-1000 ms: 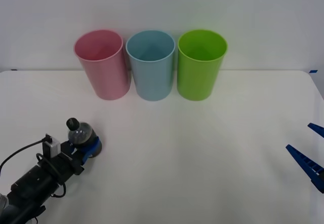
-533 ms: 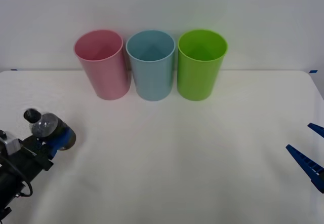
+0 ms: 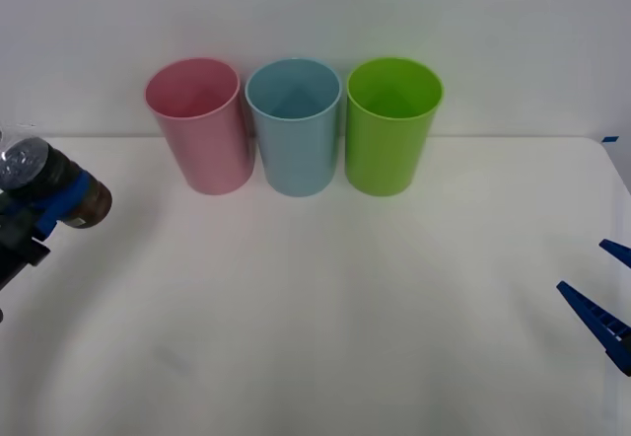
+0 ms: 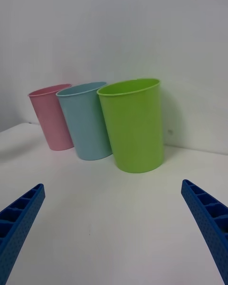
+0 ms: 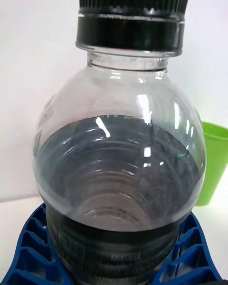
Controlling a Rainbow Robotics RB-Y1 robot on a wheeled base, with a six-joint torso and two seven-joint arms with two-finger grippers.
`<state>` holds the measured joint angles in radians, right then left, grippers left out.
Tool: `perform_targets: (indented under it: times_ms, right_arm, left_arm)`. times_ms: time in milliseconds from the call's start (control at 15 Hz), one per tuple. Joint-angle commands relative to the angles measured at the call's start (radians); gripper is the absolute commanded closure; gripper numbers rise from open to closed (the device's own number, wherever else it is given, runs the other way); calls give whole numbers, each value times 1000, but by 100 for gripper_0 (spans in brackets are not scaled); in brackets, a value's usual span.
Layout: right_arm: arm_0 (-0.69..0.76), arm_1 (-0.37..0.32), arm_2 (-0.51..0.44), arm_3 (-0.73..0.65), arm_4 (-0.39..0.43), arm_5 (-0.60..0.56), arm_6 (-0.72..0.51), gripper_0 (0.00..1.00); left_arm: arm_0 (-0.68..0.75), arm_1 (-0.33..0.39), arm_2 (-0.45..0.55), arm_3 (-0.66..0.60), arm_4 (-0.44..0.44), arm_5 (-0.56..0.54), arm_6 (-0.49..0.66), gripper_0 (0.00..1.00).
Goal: Grasp the object on the table and drop it into the matching bin: aluminum can to the light blue bin, PET bottle to the pink bin.
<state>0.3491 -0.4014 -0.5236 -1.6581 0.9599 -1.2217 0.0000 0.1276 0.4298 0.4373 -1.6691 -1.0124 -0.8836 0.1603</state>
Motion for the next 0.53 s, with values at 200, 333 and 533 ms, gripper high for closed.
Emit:
perform_targets:
  times_ms: [200,333,533]
  right_arm:
    - [0,0,0,0,0,0,0,0]
    - [0,0,0,0,0,0,0,0]
    - [0,0,0,0,0,0,0,0]
  left_arm:
    - [-106,47,-8,-12,-61,66,94,100]
    - [-151,52,-28,-12,-95,101,113,100]
    - [-218,50,-69,-12,-156,163,151,100]
